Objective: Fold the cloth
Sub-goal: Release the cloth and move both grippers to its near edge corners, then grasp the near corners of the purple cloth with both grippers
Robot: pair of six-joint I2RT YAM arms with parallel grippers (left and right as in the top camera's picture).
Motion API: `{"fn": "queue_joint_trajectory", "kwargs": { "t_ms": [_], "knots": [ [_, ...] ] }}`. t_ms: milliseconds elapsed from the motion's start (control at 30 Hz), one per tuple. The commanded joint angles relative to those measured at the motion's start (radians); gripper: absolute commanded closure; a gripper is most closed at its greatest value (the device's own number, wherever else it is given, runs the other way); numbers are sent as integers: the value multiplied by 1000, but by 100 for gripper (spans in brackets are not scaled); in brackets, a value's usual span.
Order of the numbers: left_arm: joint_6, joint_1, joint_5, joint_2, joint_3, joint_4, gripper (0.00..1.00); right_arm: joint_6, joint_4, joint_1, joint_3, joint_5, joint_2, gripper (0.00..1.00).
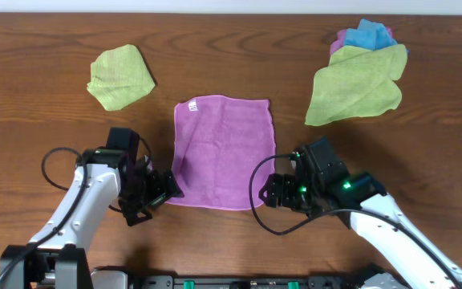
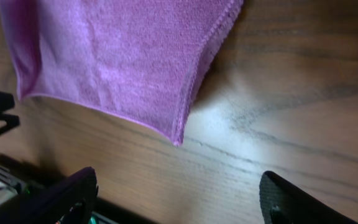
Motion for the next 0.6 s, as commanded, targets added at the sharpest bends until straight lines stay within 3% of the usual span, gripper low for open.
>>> {"fn": "queue_joint_trajectory", "kwargs": {
  "t_ms": [0,200,267,333,567],
  "knots": [
    [-2,4,23,-9,-32,21,5,72,39,-2,-34,-21,-1,17],
    [-10,4,6,-9,-81,102,5,75,118,-2,-63,-20,0,19],
    [-13,4,3,-8,-89,142,5,76,145,-2,-66,-20,0,16],
    [-28,4,-2,-8,-95,185,5,81,163,-2,-66,-20,0,1],
    [-55,3,-31,-5,-114,328,5,105,203,-2,-66,-21,3,1]
  ]
}}
